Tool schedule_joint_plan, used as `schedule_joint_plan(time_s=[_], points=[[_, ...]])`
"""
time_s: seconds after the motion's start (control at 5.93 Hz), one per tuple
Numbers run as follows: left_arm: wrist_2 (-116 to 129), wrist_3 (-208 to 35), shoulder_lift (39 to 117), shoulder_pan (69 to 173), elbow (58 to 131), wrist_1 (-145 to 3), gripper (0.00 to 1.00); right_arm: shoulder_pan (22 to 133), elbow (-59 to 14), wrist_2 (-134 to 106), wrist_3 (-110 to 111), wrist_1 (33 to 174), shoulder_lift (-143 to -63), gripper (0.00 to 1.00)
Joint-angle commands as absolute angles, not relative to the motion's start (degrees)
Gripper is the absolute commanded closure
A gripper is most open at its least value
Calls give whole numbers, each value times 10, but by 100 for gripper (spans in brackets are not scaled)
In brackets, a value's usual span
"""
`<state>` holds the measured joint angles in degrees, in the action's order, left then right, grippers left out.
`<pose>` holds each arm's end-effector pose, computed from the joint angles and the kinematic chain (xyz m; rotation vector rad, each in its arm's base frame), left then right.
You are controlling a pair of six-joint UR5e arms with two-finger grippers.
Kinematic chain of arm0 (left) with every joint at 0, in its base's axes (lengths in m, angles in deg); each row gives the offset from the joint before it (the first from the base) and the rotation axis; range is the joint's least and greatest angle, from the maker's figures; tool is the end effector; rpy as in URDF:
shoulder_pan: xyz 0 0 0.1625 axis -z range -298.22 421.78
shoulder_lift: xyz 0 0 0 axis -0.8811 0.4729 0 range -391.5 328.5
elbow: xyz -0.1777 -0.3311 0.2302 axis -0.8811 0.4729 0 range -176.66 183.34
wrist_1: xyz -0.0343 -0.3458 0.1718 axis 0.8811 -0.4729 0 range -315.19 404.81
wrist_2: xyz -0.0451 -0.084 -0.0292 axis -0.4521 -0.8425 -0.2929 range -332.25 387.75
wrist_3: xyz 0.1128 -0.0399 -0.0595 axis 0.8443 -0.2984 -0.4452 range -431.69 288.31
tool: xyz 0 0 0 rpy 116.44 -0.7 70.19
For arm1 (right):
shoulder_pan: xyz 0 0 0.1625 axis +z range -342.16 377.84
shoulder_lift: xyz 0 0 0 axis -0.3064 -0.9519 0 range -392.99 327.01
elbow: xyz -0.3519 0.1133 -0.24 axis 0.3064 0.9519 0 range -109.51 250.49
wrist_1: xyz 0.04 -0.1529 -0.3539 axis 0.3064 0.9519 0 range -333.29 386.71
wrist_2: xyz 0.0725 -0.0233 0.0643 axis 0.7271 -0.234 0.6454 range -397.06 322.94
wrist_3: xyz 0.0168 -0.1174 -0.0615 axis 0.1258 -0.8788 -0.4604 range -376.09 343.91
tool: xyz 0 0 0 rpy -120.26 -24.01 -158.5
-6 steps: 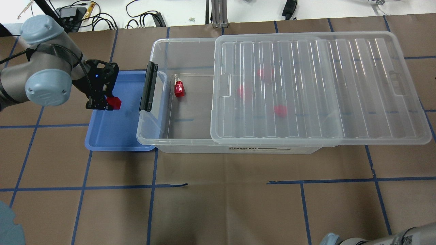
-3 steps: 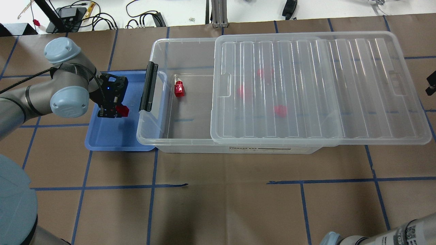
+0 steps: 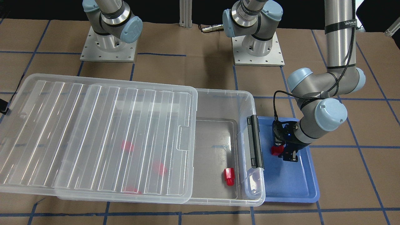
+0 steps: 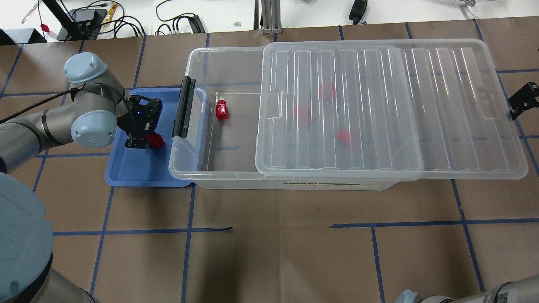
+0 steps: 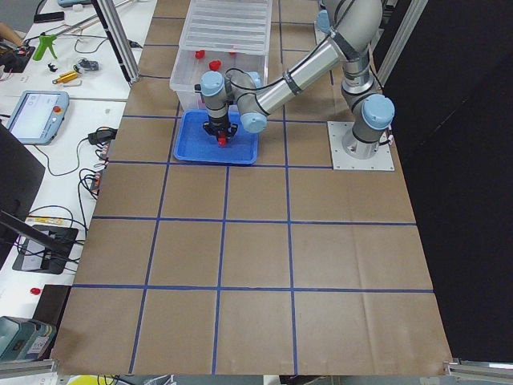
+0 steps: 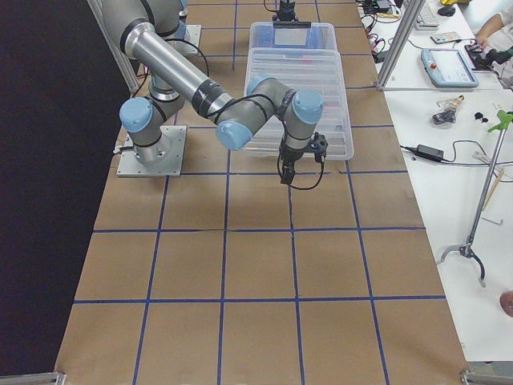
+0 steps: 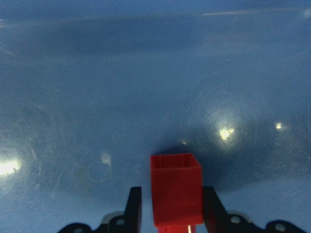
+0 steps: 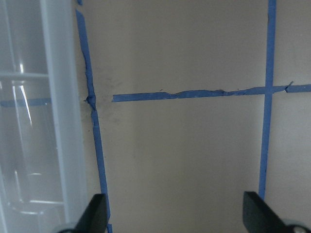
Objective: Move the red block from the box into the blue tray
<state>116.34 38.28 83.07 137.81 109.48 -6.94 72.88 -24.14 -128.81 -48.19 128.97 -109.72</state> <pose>0.0009 -0.5696 0.1881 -2.2975 -2.0695 0.0024 -0.1999 -0.5113 0.3369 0.0752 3.1078 0.1539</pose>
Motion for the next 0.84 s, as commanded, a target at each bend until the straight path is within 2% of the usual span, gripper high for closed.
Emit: schedule_joint_plan(time_s=[0.0,0.17,0.51,0.67], points=[[1166,378,814,1381,1084,-77,11,747,-253,-1287,-466,1287,-1109,0],[1166,375,788,1382,1077,-112,11,767,-255,-1279,-461,1287,-1109,0],[1164,310,687,1413,982,-350,11,793,-271,-1275,-446,1287,-1123,0],[1168,295,674,1438,930,-431,11,811,-275,-1274,-441,1287,-1130,0]])
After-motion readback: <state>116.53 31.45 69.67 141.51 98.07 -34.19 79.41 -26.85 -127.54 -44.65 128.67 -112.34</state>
